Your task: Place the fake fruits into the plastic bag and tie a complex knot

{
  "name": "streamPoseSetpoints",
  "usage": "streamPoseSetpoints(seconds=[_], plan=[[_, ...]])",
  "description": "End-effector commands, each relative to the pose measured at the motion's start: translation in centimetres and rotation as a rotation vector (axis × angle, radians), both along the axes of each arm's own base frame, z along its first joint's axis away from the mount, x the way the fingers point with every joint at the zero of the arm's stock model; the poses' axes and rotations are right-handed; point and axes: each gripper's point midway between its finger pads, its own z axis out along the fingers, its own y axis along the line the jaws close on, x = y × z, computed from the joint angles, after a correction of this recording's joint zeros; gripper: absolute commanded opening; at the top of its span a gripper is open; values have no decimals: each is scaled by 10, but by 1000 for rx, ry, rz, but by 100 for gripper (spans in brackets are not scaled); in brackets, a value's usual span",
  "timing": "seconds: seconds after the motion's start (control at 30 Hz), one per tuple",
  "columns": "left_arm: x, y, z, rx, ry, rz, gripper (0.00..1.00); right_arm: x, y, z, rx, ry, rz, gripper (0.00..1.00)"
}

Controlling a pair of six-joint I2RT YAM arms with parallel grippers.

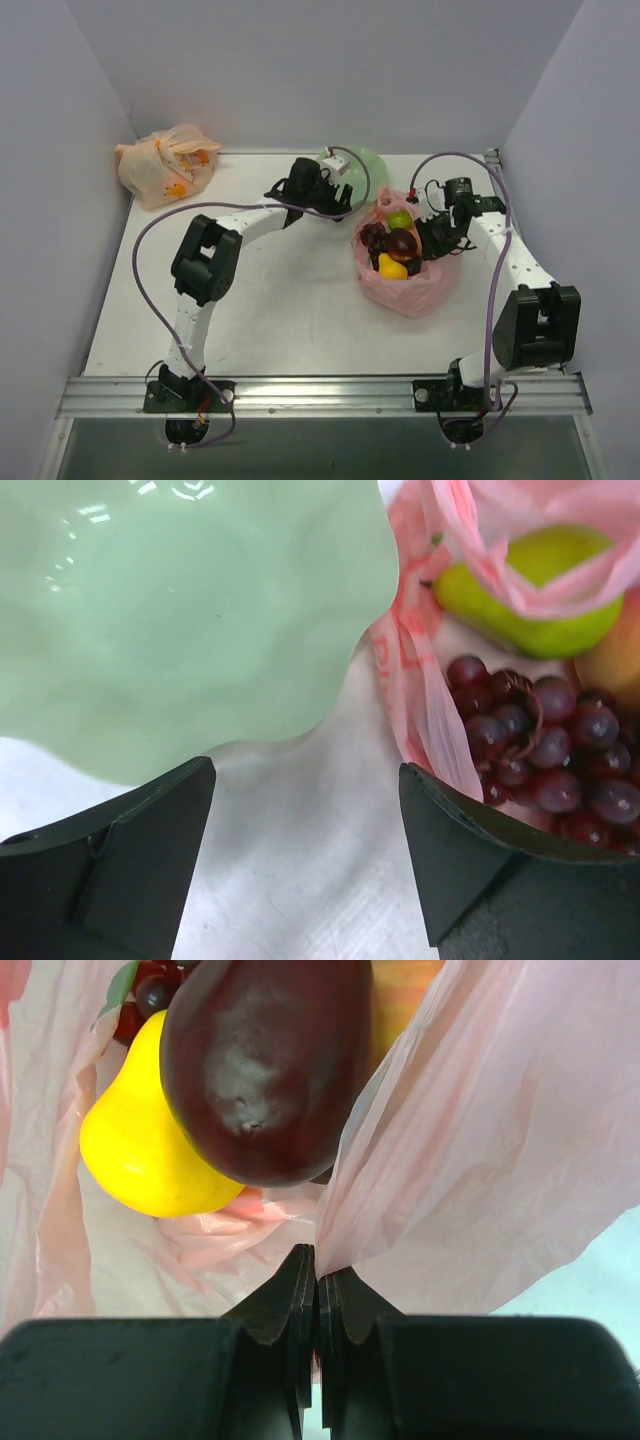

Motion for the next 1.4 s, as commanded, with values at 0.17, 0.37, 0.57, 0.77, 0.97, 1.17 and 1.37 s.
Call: streamPoseSetpoints(seconds=[0.17, 0.37, 0.57, 0.77, 0.97, 1.17, 1.37], plan=[[-29, -17, 101, -227, -88, -251, 92, -29, 12, 7, 17, 43, 58, 0], [-133, 2, 140, -263, -87, -631, 98, -35, 15, 5, 11, 61, 69, 23], [-178, 25, 143, -185, -106, -723, 97, -25, 8, 17, -13, 14, 38, 53], [-202, 32, 137, -84, -172, -782, 97, -1, -1, 46, -32, -67, -38, 70], [-221, 35, 136, -50, -229, -823, 97, 28, -4, 86, -38, -180, -97, 78], [-229, 45, 135, -52, -256, -809, 97, 74, 5, 106, -68, -242, -80, 77], [-240, 56, 149, -154, -219, -762, 97, 128, 32, 104, -201, -306, 50, 80]])
